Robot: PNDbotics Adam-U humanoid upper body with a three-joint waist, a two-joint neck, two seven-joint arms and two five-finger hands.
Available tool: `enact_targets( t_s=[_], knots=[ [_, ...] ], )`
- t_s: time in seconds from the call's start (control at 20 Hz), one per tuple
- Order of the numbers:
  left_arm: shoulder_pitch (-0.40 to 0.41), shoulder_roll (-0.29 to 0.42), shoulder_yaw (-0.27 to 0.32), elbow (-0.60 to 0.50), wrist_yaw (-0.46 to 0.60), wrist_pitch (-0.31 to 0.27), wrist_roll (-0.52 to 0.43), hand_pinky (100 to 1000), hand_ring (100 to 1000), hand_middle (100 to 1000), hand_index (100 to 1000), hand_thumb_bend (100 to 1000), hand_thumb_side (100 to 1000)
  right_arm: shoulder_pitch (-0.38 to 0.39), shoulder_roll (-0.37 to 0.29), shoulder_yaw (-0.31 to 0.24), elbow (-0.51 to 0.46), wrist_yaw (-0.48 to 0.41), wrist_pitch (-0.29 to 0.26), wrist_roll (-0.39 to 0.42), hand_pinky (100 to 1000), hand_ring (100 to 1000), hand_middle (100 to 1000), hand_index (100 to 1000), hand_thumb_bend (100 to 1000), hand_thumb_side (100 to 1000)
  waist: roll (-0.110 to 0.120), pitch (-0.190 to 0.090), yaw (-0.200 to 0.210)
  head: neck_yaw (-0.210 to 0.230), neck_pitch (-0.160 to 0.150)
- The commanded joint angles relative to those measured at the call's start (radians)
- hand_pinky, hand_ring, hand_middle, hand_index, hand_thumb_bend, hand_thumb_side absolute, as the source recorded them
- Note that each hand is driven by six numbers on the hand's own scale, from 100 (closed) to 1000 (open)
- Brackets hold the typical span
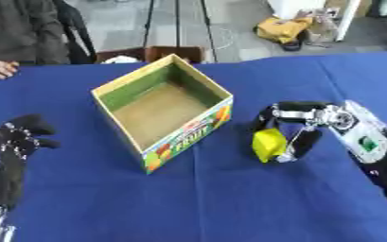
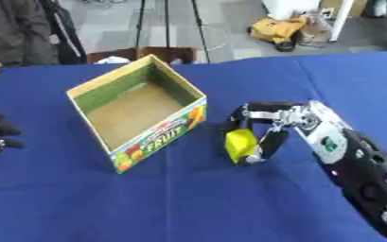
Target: Pick up objects on the table and place them in the box.
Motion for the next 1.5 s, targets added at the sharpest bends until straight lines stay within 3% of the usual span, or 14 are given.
enact_targets(
  t_s=[0.05,0.1,0.2,0.6,0.8,1.1,1.5],
  knots=[
    [-0.008,0.016,0.002,-0.011,0.002,-0.001,-0.002,573,663,572,747,867,903,-0.013,-0.016,-0.010,-0.004,0.000,0.001,-0.018,542,707,513,630,353,221,-0.002,-0.019,-0.001,-0.003,-0.011],
    [-0.008,0.016,0.002,-0.010,0.002,-0.001,-0.002,573,662,572,747,867,903,-0.013,-0.018,-0.012,-0.006,-0.001,0.001,-0.028,518,669,444,551,289,247,-0.003,-0.019,-0.001,-0.002,-0.011],
    [-0.007,0.017,0.002,-0.010,0.001,-0.001,-0.003,573,662,572,748,867,904,-0.013,-0.023,-0.014,-0.014,-0.005,0.002,-0.049,503,645,399,507,241,262,-0.004,-0.020,-0.003,-0.002,-0.012],
    [-0.005,0.022,0.004,-0.011,-0.001,-0.002,-0.005,573,660,569,748,867,903,-0.035,-0.085,-0.037,-0.109,-0.048,0.019,-0.098,503,639,390,500,248,319,-0.014,-0.025,-0.009,0.005,-0.014],
    [-0.007,0.021,0.000,-0.011,-0.001,-0.001,-0.007,573,659,569,747,864,902,-0.086,-0.087,-0.083,-0.124,-0.031,0.059,-0.160,495,642,411,520,202,383,-0.018,-0.025,-0.003,0.005,-0.017],
    [-0.030,0.006,-0.018,-0.014,0.004,0.000,-0.024,573,659,568,747,863,899,-0.193,-0.010,-0.149,0.007,0.058,0.101,-0.316,482,649,426,538,191,417,-0.022,-0.016,0.055,-0.028,-0.040],
    [-0.077,-0.021,-0.052,-0.027,0.019,0.002,-0.056,574,658,568,747,862,895,-0.288,0.113,-0.155,0.154,0.229,0.082,-0.410,500,681,475,587,188,448,-0.025,0.005,0.166,-0.096,-0.074]
  ],
)
